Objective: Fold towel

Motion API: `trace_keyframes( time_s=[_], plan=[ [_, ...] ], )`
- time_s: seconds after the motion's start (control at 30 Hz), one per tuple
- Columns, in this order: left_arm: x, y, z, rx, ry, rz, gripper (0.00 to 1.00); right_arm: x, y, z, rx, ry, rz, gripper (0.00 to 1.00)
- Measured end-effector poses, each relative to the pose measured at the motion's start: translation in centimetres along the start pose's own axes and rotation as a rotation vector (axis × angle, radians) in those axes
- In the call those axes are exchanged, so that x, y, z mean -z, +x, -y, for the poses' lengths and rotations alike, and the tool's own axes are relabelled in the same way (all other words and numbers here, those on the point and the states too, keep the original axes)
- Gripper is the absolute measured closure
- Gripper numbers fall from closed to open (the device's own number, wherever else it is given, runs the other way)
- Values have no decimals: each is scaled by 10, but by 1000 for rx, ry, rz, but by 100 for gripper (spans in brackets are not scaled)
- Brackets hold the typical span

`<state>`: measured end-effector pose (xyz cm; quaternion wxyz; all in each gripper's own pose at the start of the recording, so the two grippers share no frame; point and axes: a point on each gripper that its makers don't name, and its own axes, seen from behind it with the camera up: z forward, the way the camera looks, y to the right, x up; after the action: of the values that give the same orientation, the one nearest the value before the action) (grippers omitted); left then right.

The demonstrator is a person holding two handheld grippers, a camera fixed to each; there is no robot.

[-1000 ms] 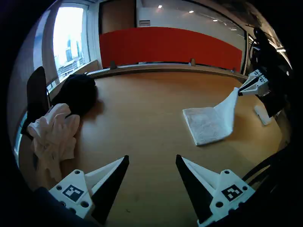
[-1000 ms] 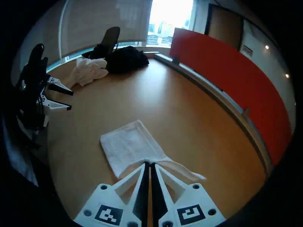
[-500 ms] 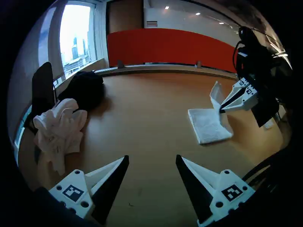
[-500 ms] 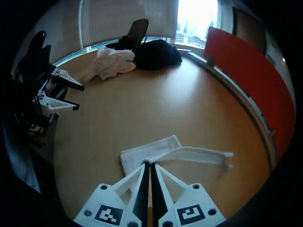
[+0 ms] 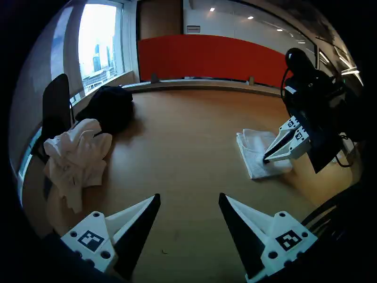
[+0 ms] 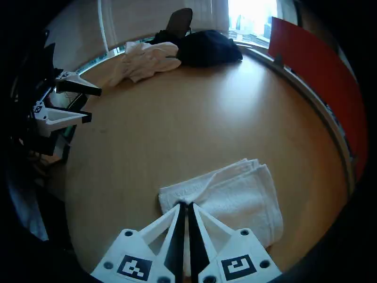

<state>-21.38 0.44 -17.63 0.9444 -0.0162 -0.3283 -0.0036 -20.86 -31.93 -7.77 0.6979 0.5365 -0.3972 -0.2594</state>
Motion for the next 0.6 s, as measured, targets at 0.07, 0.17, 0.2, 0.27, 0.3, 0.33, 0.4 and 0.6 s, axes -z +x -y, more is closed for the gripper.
trace_keyframes(
  time_s=[0.07,0.17,0.2,0.27,0.3,0.33,0.4,0.6],
  plan=[
    [-1,0,0,-2,-2,1,8,1,0,0,-8,1,-1,94],
    [-2,1,0,-7,-4,0,8,2,0,-1,-18,-1,-4,89],
    [-3,2,1,-9,-4,0,8,2,0,-2,-21,-2,-5,85],
    [-4,3,1,-9,-5,-1,8,3,1,-3,-26,-10,-8,72],
    [-4,3,1,-10,-5,-1,8,4,1,-4,-28,-14,-10,62],
    [-4,3,1,-10,-6,-2,8,5,1,-5,-32,-21,-12,52],
    [-5,4,0,-10,-7,-4,8,6,0,-7,-39,-34,-15,30],
    [-7,4,-2,-14,-10,-5,8,11,-2,-10,-79,-55,-30,6]
  ],
)
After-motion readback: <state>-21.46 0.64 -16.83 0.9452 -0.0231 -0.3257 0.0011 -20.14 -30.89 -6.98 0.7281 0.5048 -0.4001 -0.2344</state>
